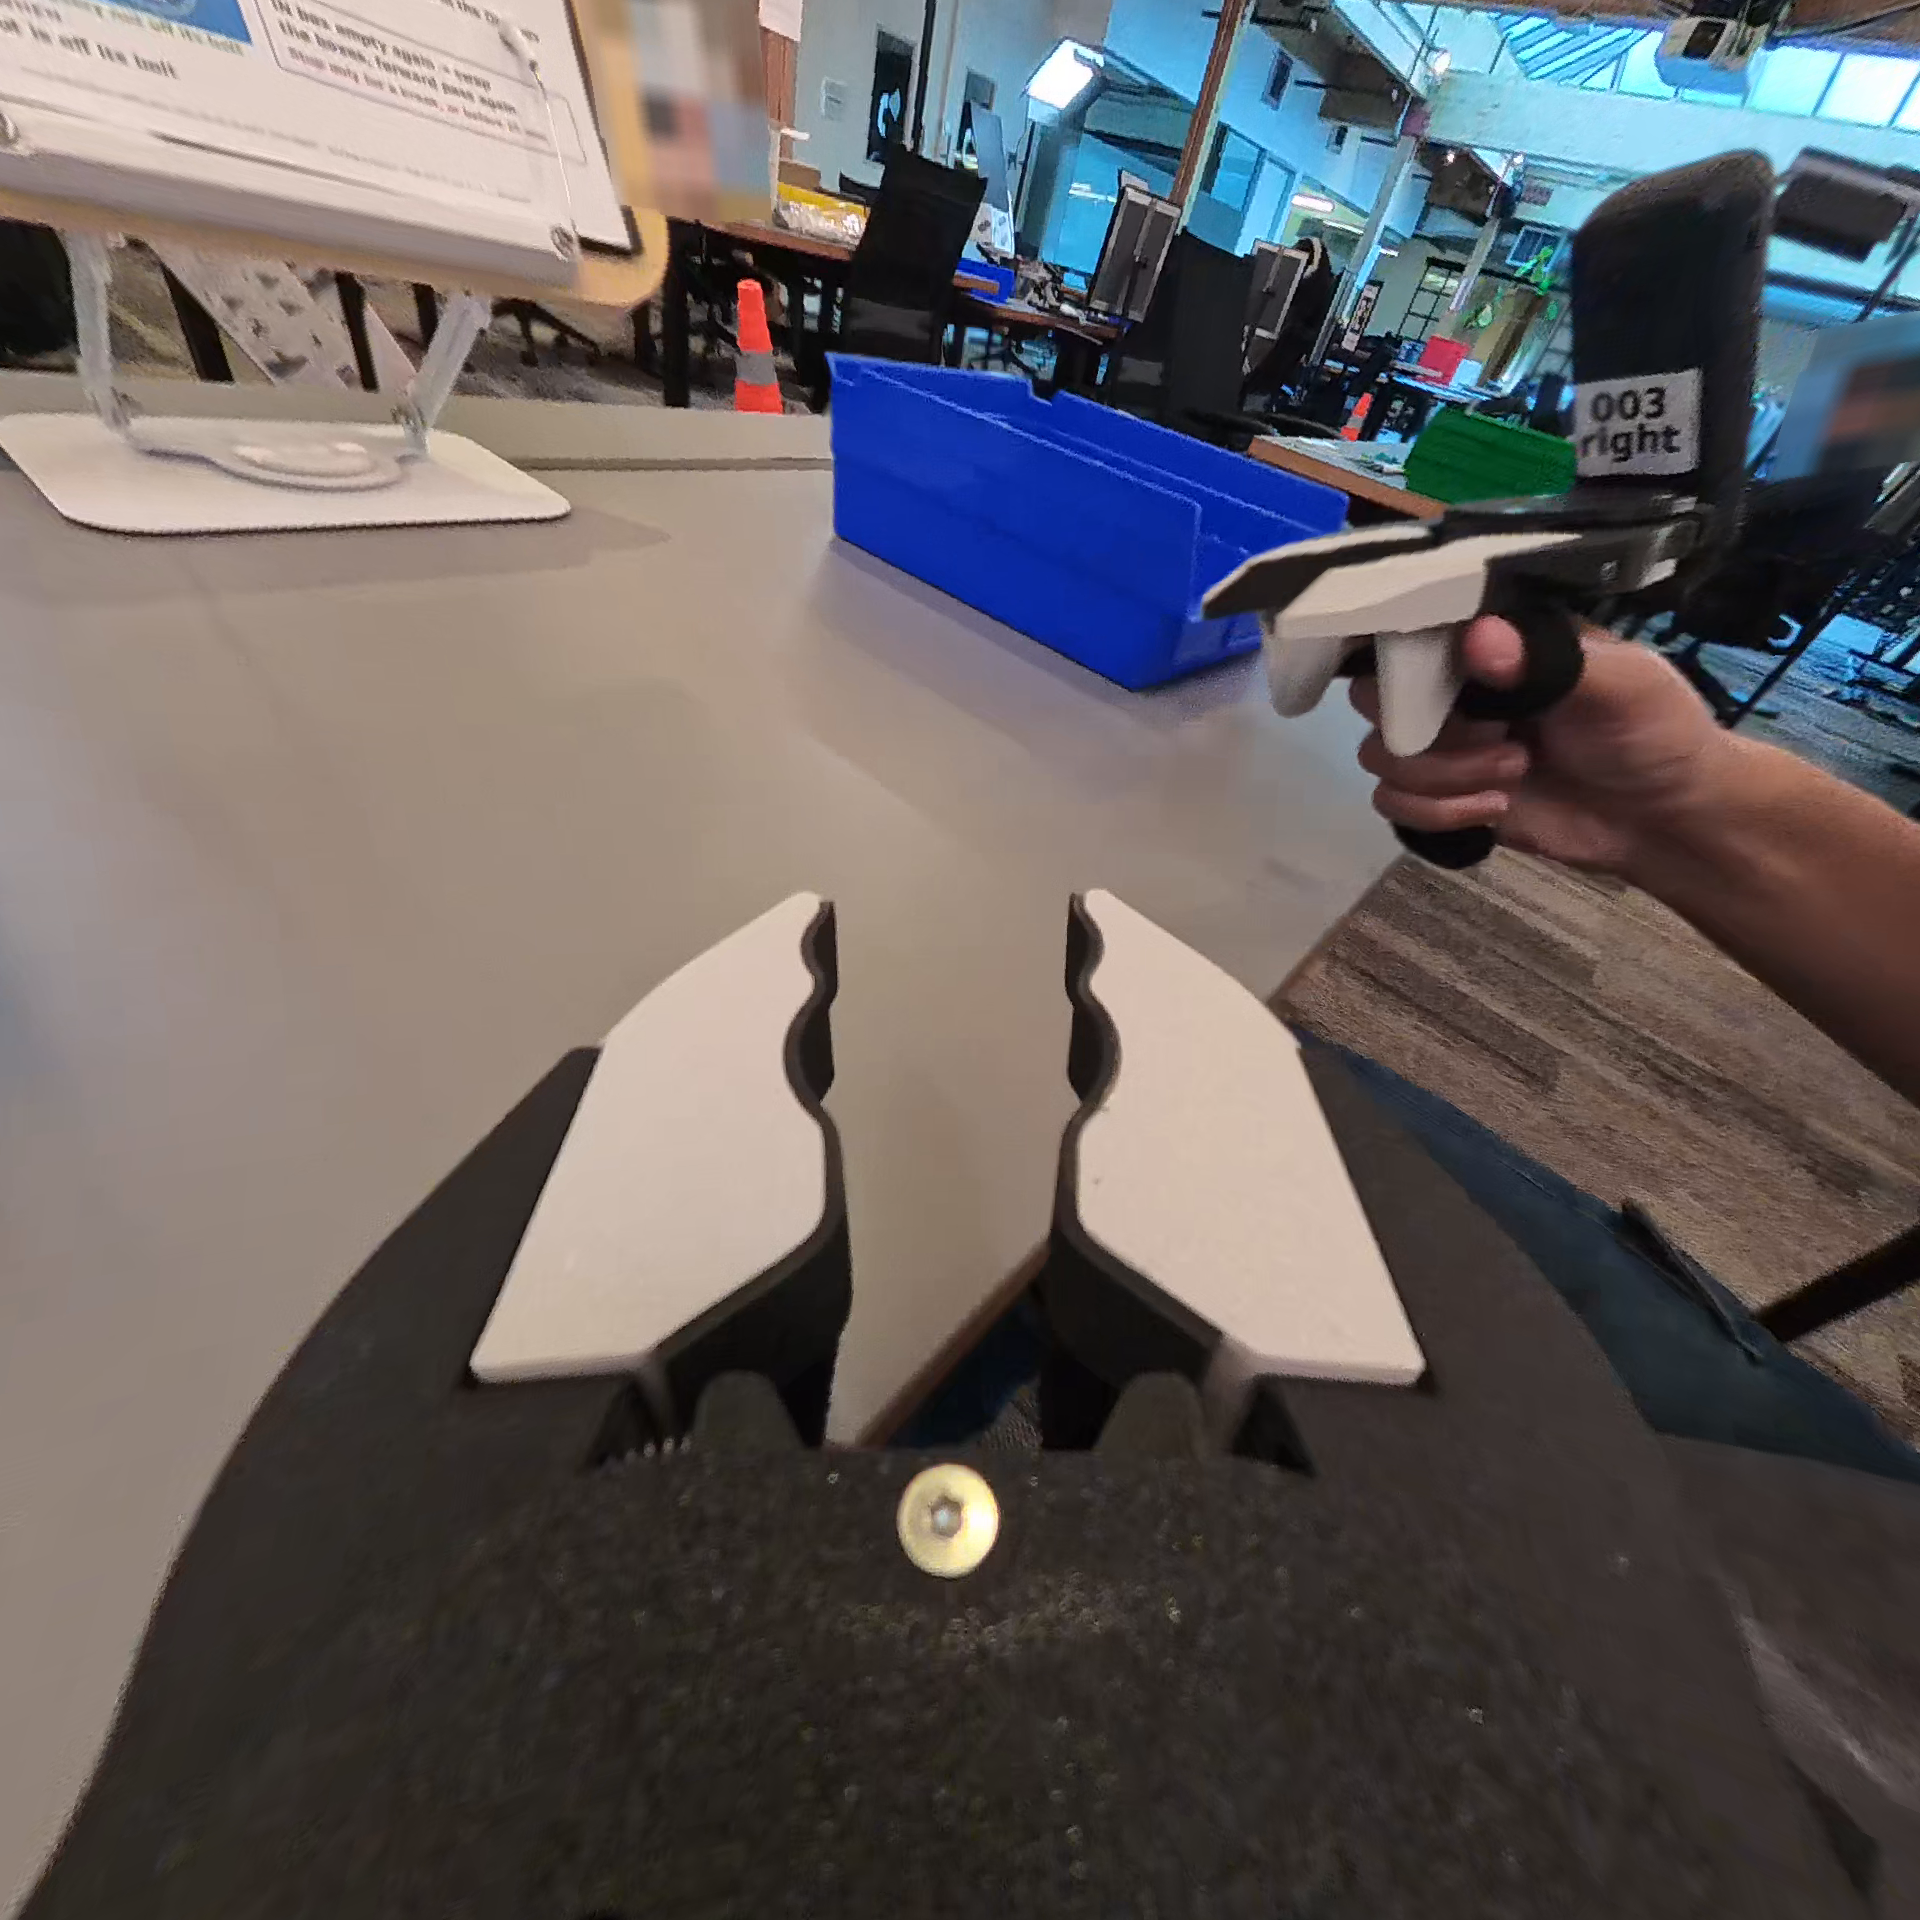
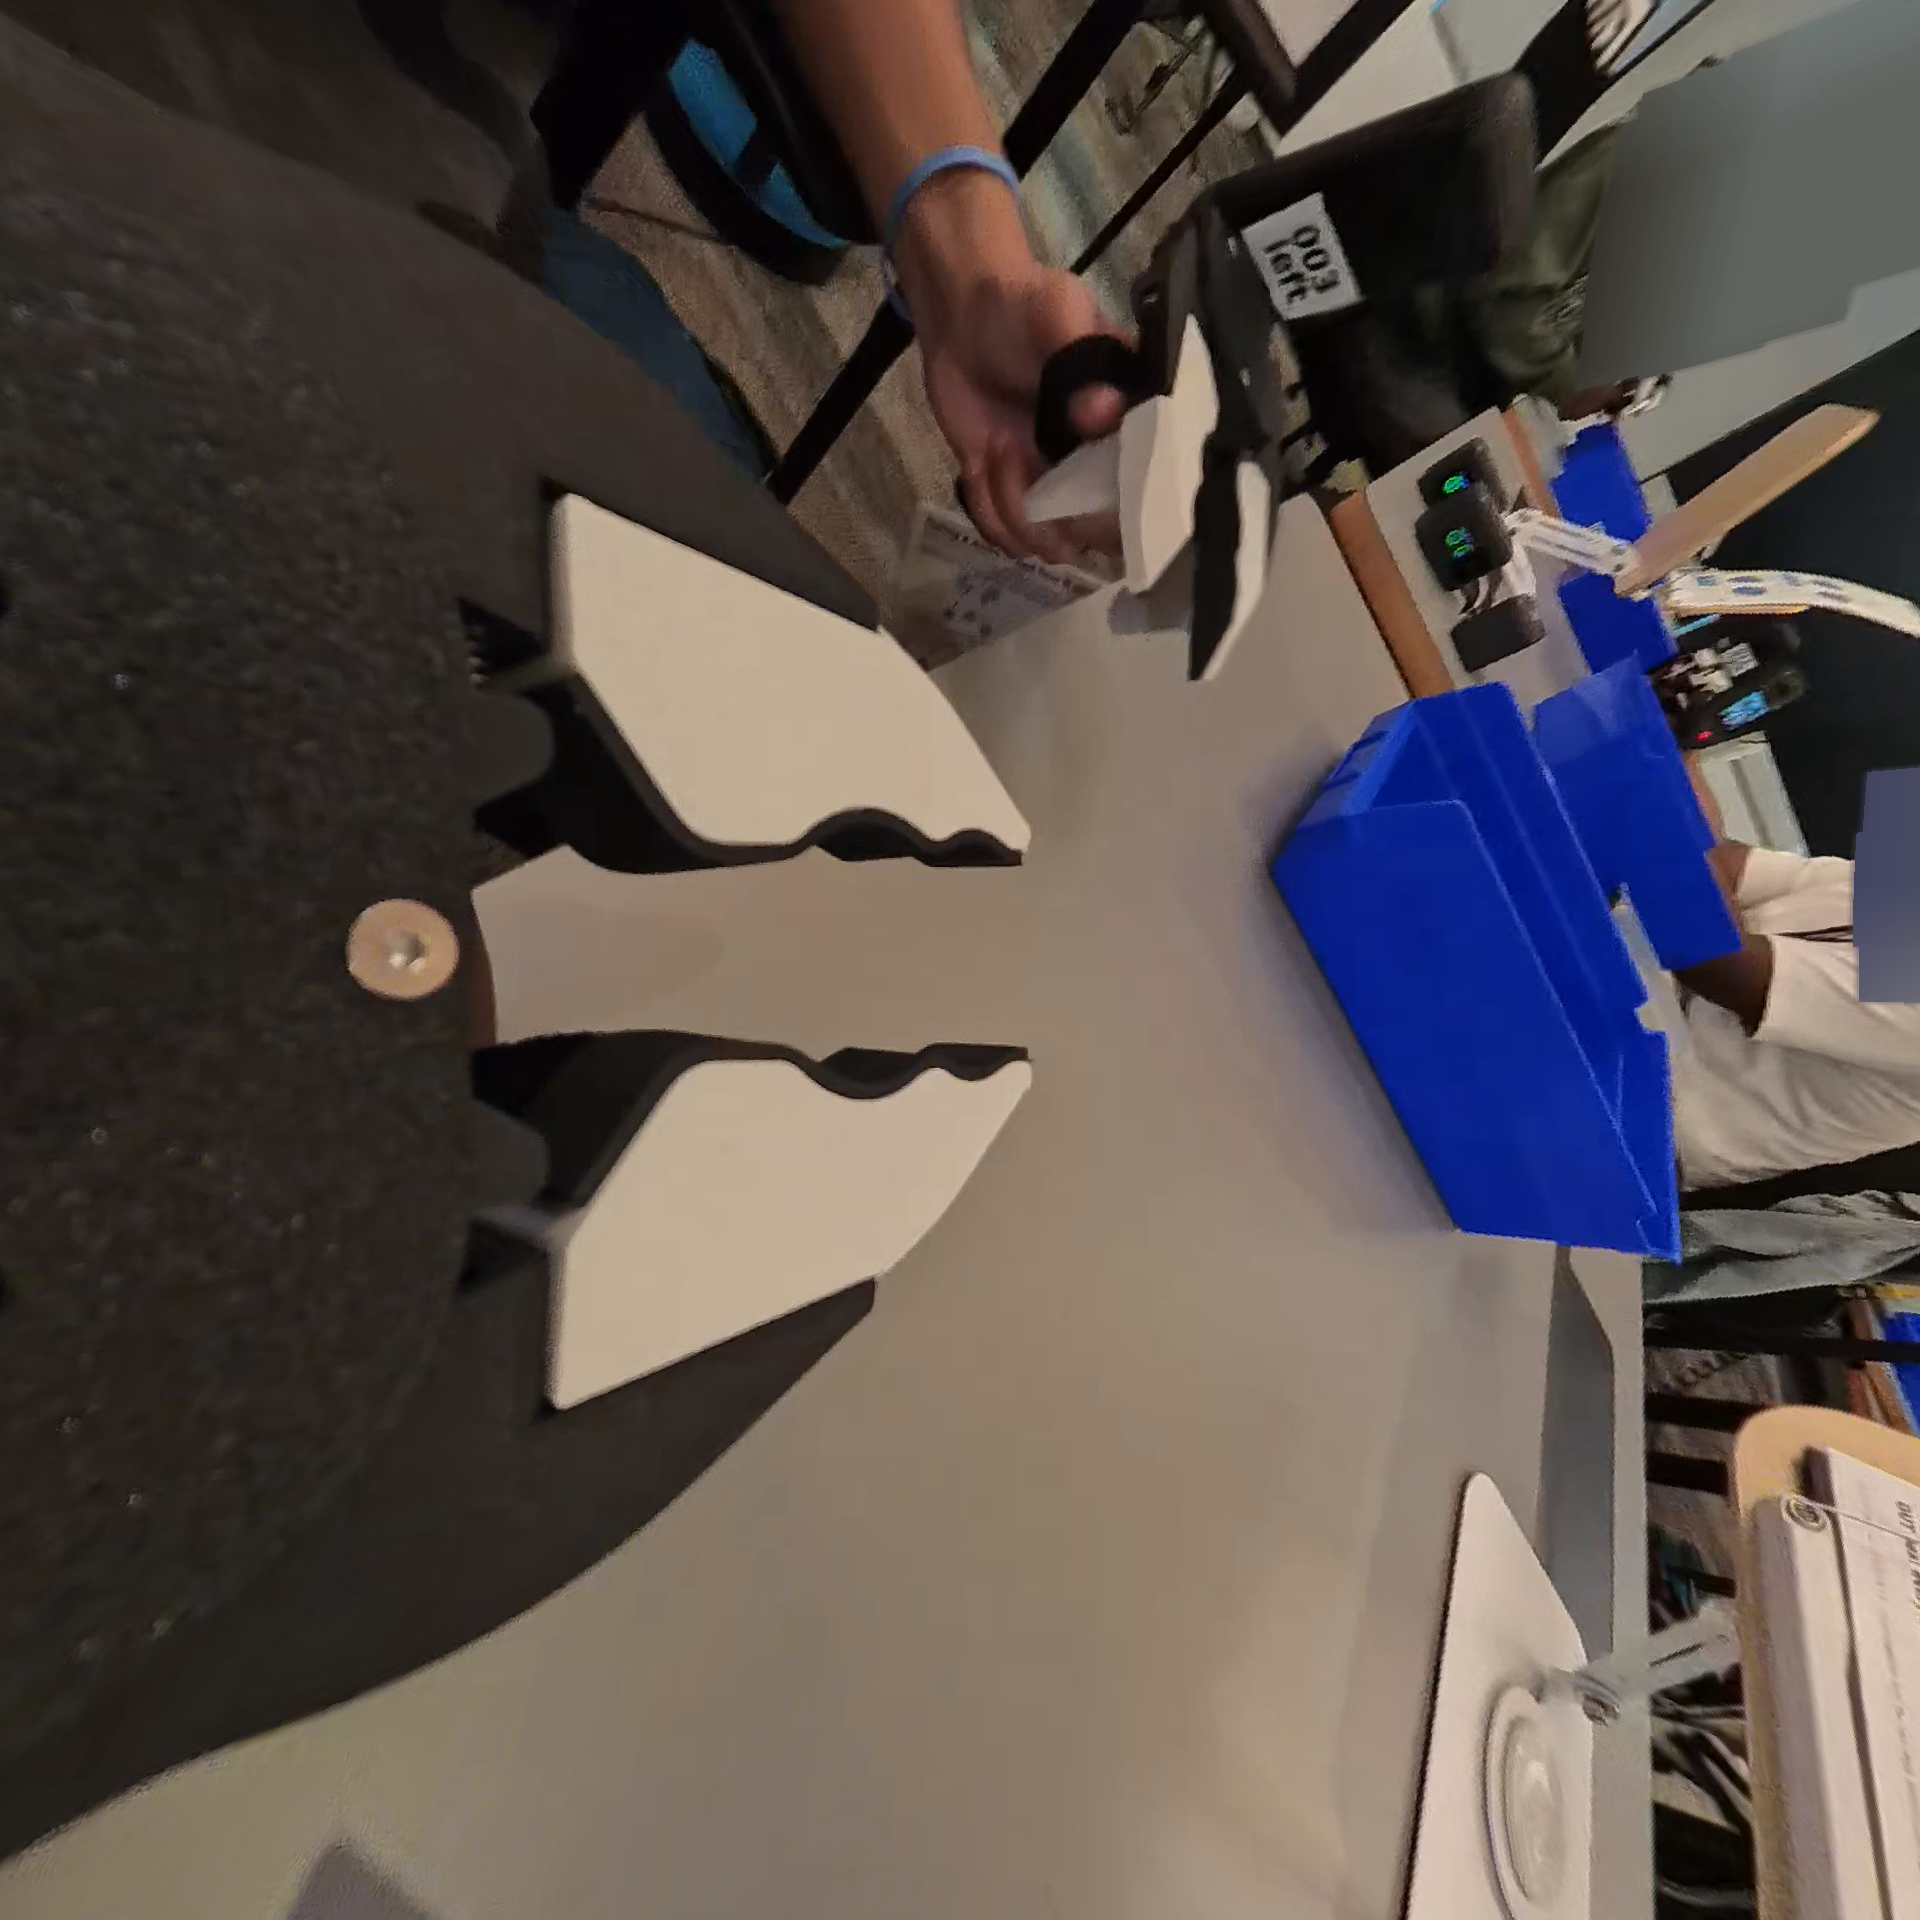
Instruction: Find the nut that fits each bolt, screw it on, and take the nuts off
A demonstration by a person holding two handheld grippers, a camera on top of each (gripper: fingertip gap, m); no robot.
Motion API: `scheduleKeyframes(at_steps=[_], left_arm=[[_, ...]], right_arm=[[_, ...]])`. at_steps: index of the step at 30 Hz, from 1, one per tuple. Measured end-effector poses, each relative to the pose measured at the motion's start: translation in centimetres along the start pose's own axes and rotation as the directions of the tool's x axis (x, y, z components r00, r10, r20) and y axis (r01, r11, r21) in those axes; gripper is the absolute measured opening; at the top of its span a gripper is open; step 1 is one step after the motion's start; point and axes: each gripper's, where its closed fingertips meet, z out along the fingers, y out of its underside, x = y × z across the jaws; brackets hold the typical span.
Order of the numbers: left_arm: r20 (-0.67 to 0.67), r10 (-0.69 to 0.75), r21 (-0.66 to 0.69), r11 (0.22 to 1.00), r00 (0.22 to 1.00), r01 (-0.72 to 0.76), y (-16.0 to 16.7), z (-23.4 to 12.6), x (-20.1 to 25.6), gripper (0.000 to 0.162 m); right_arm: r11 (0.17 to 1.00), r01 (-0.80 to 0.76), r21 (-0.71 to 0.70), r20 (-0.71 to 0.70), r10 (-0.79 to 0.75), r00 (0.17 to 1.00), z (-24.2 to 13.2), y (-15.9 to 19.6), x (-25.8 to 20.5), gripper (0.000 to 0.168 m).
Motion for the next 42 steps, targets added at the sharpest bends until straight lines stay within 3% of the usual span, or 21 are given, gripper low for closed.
scheduleKeyframes(at_steps=[7,14,27,31,34,37,40,42], left_arm=[[0.029,0.019,-0.037,0.999,0.999,-0.018,2.4,-4.5,3.1,0.042],[0.029,-0.018,-0.074,0.997,0.999,0.02,4.2,-7.1,4.5,0.042],[-0.021,-0.054,-0.112,0.992,0.998,0.051,5.1,-5.5,5.6,0.044],[0.068,-0.031,-0.121,0.992,0.997,0.039,4.9,-6.0,4.6,0.044],[0.169,-0.004,-0.125,0.992,0.986,0.026,4.6,-7.0,3.0,0.044],[0.241,0.039,-0.116,0.993,0.97,-0.01,3.8,-7.6,1.7,0.043],[0.263,0.077,-0.097,0.994,0.962,-0.053,3.0,-7.1,1.4,0.044],[0.259,0.086,-0.099,0.993,0.962,-0.063,3.0,-6.6,1.4,0.044]], right_arm=[[0.997,-0.035,0.065,-0.001,0.035,0.999,-1.9,0.4,-2.7,0.028],[0.999,0.017,0.038,0.013,-0.017,1.0,-3.0,2.1,-6.2,0.026],[0.999,0.037,0.0,-0.013,-0.037,0.999,-3.1,3.7,-6.2,0.028],[0.995,0.09,-0.045,0.056,-0.088,0.995,-2.8,5.1,-9.7,0.029],[0.989,0.049,-0.141,0.012,-0.048,0.999,-0.1,11.5,-12.5,0.031],[0.961,-0.112,-0.254,-0.294,0.034,0.955,3.7,22.9,-9.0,0.03],[0.832,-0.222,-0.509,-0.392,0.006,0.92,6.5,35.9,-5.4,0.03],[0.722,-0.351,-0.596,-0.47,0.042,0.882,8.1,43.2,-2.3,0.028]])
